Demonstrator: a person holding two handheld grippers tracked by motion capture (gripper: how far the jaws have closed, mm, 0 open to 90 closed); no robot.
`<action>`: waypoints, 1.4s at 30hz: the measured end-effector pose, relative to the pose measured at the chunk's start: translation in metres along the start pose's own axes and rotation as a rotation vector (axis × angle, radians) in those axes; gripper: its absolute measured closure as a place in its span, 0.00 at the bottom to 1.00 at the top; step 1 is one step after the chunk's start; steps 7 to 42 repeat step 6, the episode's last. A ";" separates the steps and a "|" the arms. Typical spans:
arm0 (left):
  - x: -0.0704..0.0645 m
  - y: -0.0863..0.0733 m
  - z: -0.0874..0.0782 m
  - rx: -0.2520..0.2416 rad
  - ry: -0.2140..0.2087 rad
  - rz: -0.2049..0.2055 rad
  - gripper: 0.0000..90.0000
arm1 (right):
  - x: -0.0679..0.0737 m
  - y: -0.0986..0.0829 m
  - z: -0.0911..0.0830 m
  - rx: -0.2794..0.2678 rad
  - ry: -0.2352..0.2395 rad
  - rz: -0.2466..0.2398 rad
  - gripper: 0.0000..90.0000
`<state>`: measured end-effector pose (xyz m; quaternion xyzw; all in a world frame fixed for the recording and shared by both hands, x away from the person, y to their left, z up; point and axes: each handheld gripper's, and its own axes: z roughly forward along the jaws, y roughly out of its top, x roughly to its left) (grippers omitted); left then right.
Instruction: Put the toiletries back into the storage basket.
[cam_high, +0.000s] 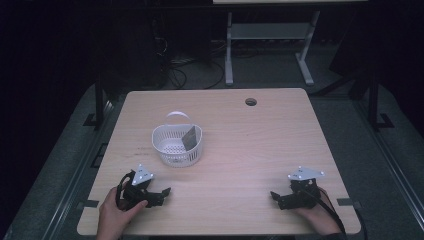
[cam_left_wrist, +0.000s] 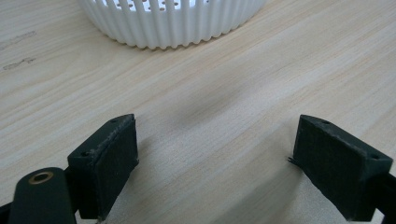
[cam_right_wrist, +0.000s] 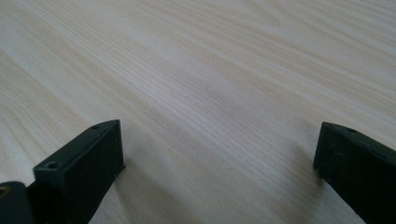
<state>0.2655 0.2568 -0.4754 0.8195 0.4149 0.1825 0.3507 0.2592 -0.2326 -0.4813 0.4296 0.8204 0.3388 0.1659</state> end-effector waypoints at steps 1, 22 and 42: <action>0.000 0.000 0.000 0.000 0.000 0.000 0.14 | 0.000 0.000 0.000 0.000 -0.001 0.000 0.01; 0.000 0.000 0.000 0.000 -0.001 0.001 0.14 | -0.002 -0.001 0.001 -0.004 0.001 0.011 0.01; 0.000 0.000 0.000 0.000 -0.001 0.001 0.14 | -0.002 -0.001 0.001 -0.004 0.001 0.011 0.01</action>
